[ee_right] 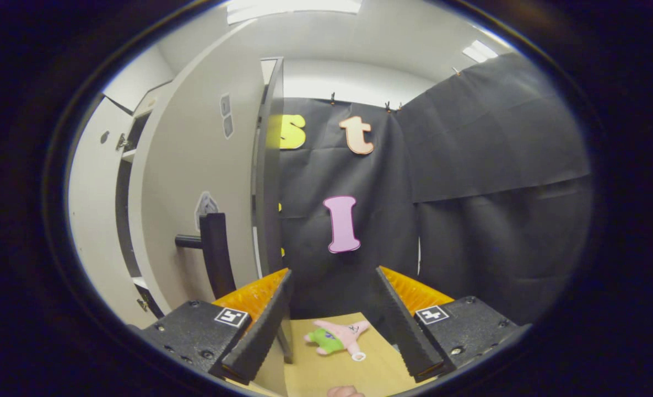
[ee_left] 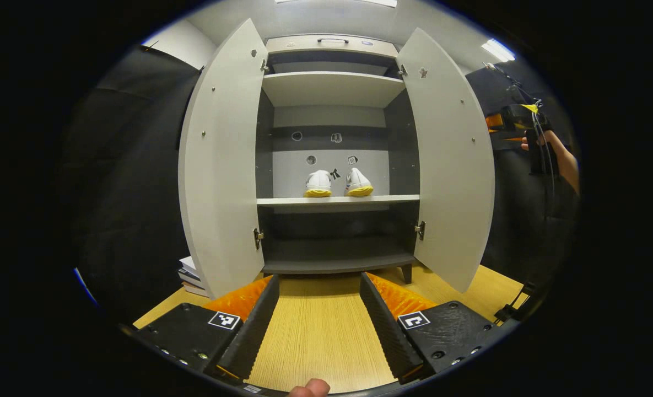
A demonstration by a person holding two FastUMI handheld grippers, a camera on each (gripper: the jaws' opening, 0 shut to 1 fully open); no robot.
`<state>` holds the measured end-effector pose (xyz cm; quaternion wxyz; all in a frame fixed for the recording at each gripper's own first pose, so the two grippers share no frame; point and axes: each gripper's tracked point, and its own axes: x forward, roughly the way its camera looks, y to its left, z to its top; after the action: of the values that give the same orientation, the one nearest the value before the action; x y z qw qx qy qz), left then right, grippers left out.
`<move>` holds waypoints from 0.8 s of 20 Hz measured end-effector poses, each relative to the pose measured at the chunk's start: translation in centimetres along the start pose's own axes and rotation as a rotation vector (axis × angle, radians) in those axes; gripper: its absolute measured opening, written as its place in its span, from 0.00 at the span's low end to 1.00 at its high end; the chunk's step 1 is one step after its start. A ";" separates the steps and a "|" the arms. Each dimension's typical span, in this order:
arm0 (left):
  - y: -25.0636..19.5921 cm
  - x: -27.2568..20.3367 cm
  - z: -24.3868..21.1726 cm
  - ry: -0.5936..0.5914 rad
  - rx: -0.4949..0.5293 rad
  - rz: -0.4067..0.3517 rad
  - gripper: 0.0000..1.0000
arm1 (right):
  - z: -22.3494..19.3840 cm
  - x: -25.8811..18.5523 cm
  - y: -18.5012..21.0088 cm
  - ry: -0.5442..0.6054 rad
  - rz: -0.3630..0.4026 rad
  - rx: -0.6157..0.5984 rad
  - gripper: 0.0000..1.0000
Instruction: Grab one shoe with the right hand and put it into the shoe cabinet, grab the other shoe with the left hand and put it into the shoe cabinet; then close the right door with the right hand and the left door with the left hand.
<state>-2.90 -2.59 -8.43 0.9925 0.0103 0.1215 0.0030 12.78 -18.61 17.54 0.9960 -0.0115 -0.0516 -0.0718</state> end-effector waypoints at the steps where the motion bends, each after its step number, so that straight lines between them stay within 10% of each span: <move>1: 0.1 0.0 -0.1 0.001 0.003 0.000 0.88 | 0.0 -0.4 0.7 -0.010 0.010 0.001 0.89; 16: 3.6 0.4 -0.6 0.003 0.006 0.074 0.88 | -1.0 1.9 17.8 -0.006 0.265 0.083 0.95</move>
<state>-2.64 1.05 -9.04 0.9915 0.0177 0.1226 0.0393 17.27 -1.32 16.46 0.9962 0.0228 -0.0556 0.0626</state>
